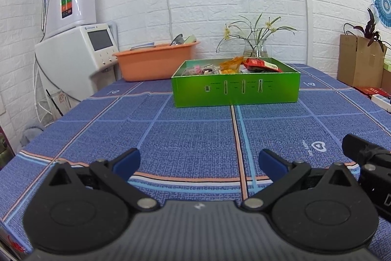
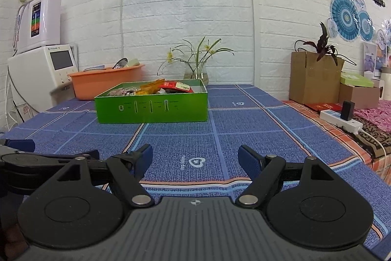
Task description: Organize snacks
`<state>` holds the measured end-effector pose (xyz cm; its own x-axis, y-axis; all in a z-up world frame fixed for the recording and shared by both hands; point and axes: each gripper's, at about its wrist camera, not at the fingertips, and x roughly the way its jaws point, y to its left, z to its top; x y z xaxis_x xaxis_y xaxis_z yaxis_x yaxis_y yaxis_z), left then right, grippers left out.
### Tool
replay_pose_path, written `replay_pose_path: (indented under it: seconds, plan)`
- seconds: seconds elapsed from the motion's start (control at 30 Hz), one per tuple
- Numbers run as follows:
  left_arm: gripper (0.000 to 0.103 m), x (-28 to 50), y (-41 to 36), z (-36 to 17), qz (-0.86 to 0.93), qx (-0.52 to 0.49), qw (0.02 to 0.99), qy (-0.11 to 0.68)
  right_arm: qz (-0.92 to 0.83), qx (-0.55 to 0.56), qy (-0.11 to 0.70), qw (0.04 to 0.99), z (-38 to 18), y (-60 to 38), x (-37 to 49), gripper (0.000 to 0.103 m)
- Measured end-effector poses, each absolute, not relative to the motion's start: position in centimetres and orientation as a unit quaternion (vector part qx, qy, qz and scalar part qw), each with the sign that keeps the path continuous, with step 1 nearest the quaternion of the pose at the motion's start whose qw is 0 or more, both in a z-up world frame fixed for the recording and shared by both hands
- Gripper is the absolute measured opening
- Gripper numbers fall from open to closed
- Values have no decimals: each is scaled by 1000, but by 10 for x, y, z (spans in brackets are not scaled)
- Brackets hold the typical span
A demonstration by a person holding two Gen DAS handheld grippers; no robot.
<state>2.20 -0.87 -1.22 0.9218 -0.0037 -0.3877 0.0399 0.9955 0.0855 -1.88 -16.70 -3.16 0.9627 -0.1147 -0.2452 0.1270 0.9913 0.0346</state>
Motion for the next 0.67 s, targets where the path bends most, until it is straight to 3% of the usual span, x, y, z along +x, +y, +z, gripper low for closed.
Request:
replay_pose_path:
  seconds: [0.67]
  plan:
    - [103, 13, 5, -7, -7, 29, 986, 165, -81, 13, 122, 989, -35, -171, -18, 103]
